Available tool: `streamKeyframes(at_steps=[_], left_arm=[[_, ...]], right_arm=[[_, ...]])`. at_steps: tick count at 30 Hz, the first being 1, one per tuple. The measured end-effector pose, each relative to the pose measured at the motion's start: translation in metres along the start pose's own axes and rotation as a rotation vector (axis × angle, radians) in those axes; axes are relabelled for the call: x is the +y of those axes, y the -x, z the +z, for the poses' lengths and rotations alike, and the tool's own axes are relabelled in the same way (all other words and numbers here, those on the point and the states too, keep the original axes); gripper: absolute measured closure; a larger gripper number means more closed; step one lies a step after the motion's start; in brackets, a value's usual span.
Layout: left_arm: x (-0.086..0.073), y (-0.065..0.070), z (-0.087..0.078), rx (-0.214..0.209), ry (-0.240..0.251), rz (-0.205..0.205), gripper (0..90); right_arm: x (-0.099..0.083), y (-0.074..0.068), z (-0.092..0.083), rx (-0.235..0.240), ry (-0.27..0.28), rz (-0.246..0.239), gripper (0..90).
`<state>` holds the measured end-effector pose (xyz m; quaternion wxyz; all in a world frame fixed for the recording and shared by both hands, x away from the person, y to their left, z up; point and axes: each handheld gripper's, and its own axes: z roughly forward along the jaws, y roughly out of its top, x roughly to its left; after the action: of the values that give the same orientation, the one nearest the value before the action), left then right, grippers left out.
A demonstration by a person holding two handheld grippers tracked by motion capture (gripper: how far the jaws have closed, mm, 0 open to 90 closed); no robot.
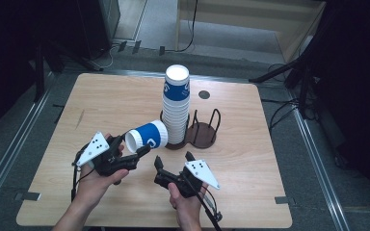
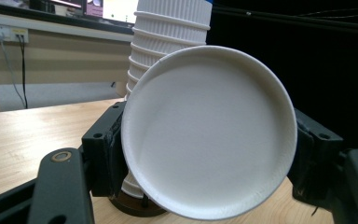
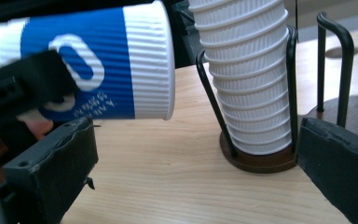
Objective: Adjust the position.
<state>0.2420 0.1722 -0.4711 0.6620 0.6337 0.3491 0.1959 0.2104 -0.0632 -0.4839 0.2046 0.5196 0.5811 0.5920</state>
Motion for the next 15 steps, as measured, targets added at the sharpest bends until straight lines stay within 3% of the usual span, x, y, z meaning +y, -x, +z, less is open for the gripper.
streamKeyframes(at_steps=[4,5,8,11,12,13,15], left_arm=[[-0.003,-0.001,0.002,-0.012,0.025,-0.010,27.3],[-0.003,-0.001,0.002,-0.012,0.025,-0.010,27.3],[-0.005,-0.001,0.004,-0.017,0.031,-0.010,27.3],[-0.008,0.001,0.005,-0.029,0.031,-0.011,27.2],[-0.009,0.003,0.006,-0.032,0.036,-0.015,27.2],[-0.009,0.004,0.007,-0.037,0.033,-0.007,27.2],[-0.011,0.006,0.008,-0.053,0.042,-0.007,27.2]], right_arm=[[0.003,0.000,-0.002,0.014,0.012,0.098,0.0],[0.003,0.000,-0.002,0.014,0.012,0.098,0.0],[0.007,-0.001,-0.005,0.042,0.020,0.170,0.0],[0.008,-0.002,-0.006,0.053,0.019,0.202,0.0],[0.009,-0.003,-0.007,0.057,0.022,0.241,0.0],[0.009,-0.003,-0.007,0.057,0.022,0.241,0.0],[0.010,-0.001,-0.008,0.057,0.022,0.315,0.0]])
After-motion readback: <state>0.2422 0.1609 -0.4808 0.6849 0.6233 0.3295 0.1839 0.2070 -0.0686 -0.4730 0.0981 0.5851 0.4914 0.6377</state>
